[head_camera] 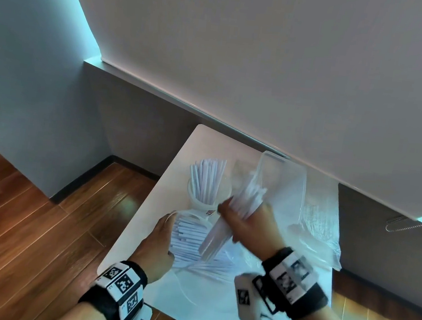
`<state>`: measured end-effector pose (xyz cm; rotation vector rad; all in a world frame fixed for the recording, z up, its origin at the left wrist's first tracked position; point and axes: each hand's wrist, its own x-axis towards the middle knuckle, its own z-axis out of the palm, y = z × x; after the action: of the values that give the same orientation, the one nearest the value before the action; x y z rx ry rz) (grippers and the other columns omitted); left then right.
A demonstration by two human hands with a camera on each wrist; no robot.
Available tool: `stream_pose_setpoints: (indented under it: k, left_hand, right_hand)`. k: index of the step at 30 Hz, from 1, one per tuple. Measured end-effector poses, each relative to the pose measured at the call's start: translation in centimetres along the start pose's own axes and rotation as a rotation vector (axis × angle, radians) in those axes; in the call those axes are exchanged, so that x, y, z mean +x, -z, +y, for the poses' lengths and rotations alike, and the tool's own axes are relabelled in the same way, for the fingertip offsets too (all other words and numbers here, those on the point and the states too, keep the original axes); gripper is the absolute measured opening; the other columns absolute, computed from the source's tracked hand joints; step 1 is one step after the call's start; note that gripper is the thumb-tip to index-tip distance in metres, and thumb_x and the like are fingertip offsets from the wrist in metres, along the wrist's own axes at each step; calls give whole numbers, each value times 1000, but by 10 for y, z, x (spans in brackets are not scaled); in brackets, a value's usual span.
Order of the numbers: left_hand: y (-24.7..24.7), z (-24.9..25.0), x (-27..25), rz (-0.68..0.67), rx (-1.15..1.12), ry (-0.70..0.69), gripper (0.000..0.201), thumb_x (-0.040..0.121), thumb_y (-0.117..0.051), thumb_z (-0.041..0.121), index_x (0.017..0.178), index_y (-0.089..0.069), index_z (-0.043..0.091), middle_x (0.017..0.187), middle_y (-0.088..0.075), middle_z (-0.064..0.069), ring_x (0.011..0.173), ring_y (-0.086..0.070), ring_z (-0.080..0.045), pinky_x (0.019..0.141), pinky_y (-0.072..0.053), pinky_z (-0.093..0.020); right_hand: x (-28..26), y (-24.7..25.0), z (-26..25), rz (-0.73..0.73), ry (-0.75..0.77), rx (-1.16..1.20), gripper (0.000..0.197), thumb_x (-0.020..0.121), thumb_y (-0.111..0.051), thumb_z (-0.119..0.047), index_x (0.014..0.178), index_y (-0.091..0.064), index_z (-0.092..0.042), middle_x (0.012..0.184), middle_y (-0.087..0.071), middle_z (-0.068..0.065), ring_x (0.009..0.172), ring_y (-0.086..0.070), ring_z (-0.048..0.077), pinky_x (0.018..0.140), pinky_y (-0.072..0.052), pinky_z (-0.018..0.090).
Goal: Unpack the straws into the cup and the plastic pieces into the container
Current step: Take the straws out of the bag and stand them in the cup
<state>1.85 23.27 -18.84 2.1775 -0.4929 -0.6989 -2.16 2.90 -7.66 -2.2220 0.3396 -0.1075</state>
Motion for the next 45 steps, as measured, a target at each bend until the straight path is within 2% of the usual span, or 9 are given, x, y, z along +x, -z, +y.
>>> stream_pose_setpoints:
  k: [8,12,21,25,31,33,35,39,45]
  left_hand:
    - [-4,-7,1,4,29,-6,99,77,-65,-5,148,-11,37,150,-24,13,137,-35,-12,107,-45,-35]
    - [-5,-8,3,2,61,7,100,77,-66,-1,149,-7,37,152,-20,13,138,-33,-13,110,-42,-38]
    - [-5,-5,2,-6,64,44,100,81,-62,-2,152,-1,32,156,-14,12,142,-28,-15,115,-33,-34]
    - [-4,-4,2,-1,60,21,100,79,-62,-3,151,-4,34,154,-19,12,139,-32,-14,113,-36,-32]
    - [-2,-2,4,-18,82,28,99,83,-63,-1,152,0,31,156,-15,10,142,-28,-14,110,-32,-28]
    - [-1,1,4,-21,87,40,98,84,-62,-2,152,1,30,157,-13,10,143,-26,-14,112,-31,-28]
    - [0,3,3,-22,75,40,98,84,-61,-4,152,1,29,156,-14,10,142,-26,-13,111,-31,-27]
    - [1,4,3,-33,76,44,98,83,-62,-4,152,0,29,156,-14,10,142,-27,-14,112,-31,-28]
    - [3,6,1,-33,78,49,98,82,-61,-4,152,-2,32,156,-15,12,140,-30,-12,112,-35,-30]
  right_hand:
    - [85,49,-47,264,104,60,16,84,-66,-24,76,-68,-11,64,-69,7,48,-66,18,51,-53,25]
    - [107,14,-17,80,-15,-153,18,85,-65,-33,77,-68,-17,68,-71,8,61,-69,18,69,-57,27]
    - [119,-25,22,-178,-140,-377,51,68,-72,-60,92,-64,-15,87,-68,9,78,-69,25,79,-57,37]
    - [119,-12,11,-218,-135,-375,62,64,-77,-65,100,-59,-19,77,-66,-4,62,-68,11,63,-50,20]
    - [120,1,7,-80,-92,-236,73,67,-80,-56,121,-48,-18,103,-61,1,65,-68,14,51,-45,7]
    - [120,-2,9,0,-60,-170,73,72,-78,-54,126,-47,-18,108,-57,2,78,-67,23,68,-56,22]
    - [118,-5,10,51,-47,-142,60,82,-70,-49,128,-46,-18,108,-57,2,84,-63,25,78,-55,37]
    - [114,-10,17,96,17,-218,28,93,-59,-26,119,-55,-17,101,-64,4,90,-59,21,76,-40,25]
    - [109,-19,21,113,77,-372,23,92,-56,-15,113,-64,-16,103,-65,7,90,-60,24,74,-39,26]
